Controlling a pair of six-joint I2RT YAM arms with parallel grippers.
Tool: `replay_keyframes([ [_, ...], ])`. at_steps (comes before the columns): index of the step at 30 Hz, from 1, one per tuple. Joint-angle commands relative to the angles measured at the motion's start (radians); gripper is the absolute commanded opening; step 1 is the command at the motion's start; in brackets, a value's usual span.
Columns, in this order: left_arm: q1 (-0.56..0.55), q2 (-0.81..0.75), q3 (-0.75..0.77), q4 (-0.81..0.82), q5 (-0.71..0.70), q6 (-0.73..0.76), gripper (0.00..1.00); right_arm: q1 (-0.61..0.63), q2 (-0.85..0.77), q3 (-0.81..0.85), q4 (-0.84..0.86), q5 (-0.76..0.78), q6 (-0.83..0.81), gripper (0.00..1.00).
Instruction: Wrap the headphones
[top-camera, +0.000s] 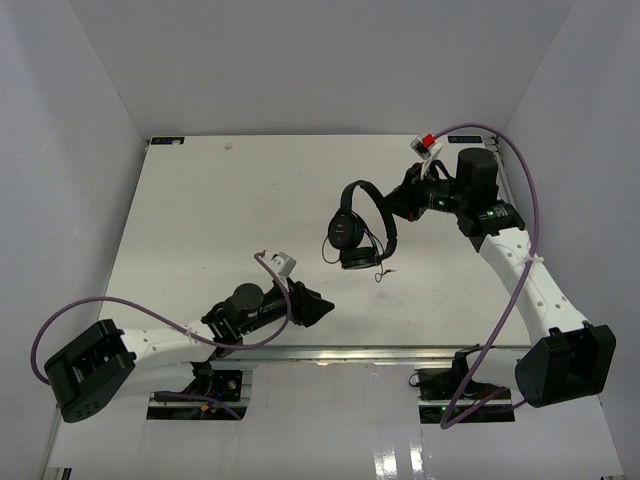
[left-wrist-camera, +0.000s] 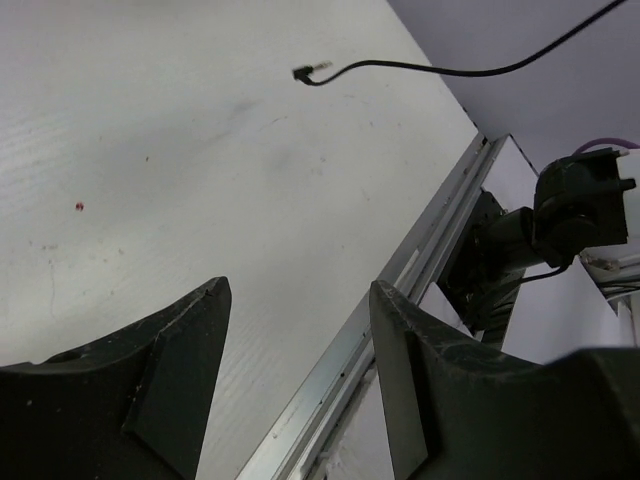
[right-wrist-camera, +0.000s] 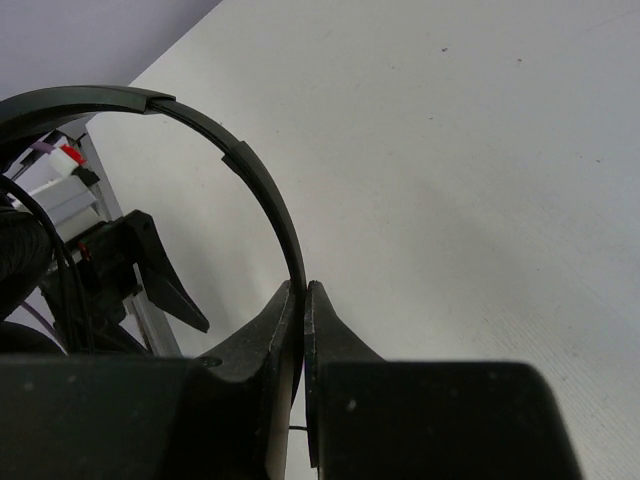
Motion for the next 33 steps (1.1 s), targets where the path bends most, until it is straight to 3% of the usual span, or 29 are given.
replay_keyframes([
  [1, -0.003, -0.043, 0.017, 0.009, 0.093, 0.213, 0.68, -0.005, -0.029, 0.006, 0.043, -0.050, -0.020, 0.08],
  [8, -0.020, 0.057, 0.052, -0.038, 0.073, 0.487, 0.67, -0.004, -0.036, -0.010, 0.014, 0.038, 0.026, 0.08],
  [12, -0.023, 0.134, 0.077, 0.100, 0.050, 0.571, 0.68, -0.005, -0.041, -0.026, 0.027, 0.039, 0.066, 0.08],
  [21, -0.037, 0.407, 0.199, 0.341, 0.163, 0.549, 0.69, -0.005, -0.043, -0.045, 0.033, 0.005, 0.098, 0.08],
  [29, -0.040, 0.424, 0.222, 0.342, 0.131, 0.564, 0.67, -0.004, -0.038, -0.028, 0.020, 0.012, 0.093, 0.08],
  [33, -0.040, 0.409, 0.166, 0.436, 0.112, 0.513, 0.69, -0.005, -0.040, -0.032, 0.020, 0.022, 0.112, 0.08],
])
